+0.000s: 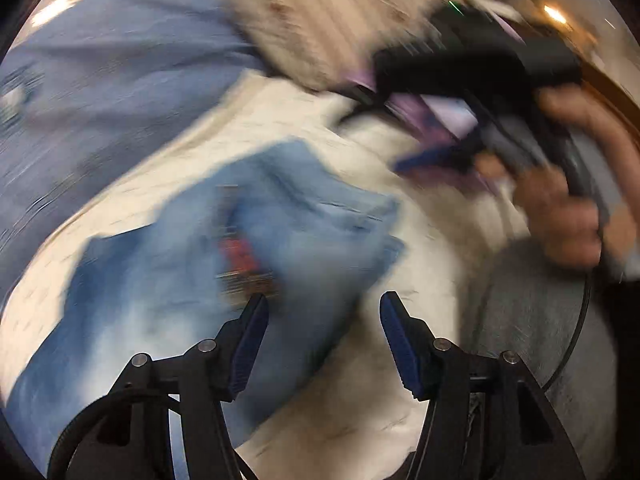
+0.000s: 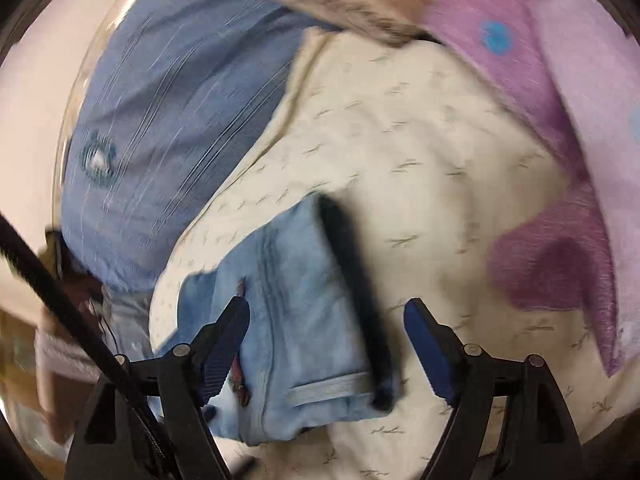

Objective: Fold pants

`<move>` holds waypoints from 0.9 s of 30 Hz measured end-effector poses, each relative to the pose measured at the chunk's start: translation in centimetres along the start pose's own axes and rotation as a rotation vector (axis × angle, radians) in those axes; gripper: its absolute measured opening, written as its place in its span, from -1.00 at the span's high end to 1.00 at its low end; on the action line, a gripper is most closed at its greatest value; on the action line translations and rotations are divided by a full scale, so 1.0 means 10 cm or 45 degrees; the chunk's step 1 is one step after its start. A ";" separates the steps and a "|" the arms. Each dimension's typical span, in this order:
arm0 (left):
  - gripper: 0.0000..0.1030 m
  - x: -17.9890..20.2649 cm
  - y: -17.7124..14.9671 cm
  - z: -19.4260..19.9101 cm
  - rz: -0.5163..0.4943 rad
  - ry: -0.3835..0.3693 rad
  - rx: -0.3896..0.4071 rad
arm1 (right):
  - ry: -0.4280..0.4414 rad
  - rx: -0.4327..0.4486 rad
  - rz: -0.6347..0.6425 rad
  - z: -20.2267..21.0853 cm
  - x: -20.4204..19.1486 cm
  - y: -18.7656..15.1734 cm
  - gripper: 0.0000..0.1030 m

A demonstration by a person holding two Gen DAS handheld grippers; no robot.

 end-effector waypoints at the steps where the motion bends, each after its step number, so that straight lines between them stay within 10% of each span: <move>1: -0.13 0.15 0.01 -0.09 -0.058 -0.008 0.004 | 0.033 0.006 -0.019 0.02 0.03 0.03 -0.59; 8: 0.44 0.44 0.02 -0.60 -0.175 0.194 0.039 | 0.006 -0.148 -0.094 -0.28 0.16 0.02 -0.59; 19: 0.59 0.06 -0.02 -0.43 0.265 -0.073 0.025 | 0.055 -0.275 -0.076 -0.58 0.10 -0.04 -0.54; 23: 0.58 0.16 -0.04 -0.42 0.268 -0.034 0.025 | 0.008 -0.284 -0.044 -0.59 0.08 -0.07 0.51; 27: 0.59 0.04 0.07 -0.33 0.363 -0.044 0.065 | 0.048 -0.211 0.081 -0.47 -0.10 -0.07 0.81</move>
Point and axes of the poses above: each gripper's, at about its wrist camera, not at the fingertips, and z roughly against the way its jaws point, x to its right, y to its top, the point moved 4 cm from there along -z, roughly the way its jaws point, and after that the axes turned 14 degrees about y, right-handed, at the moved point
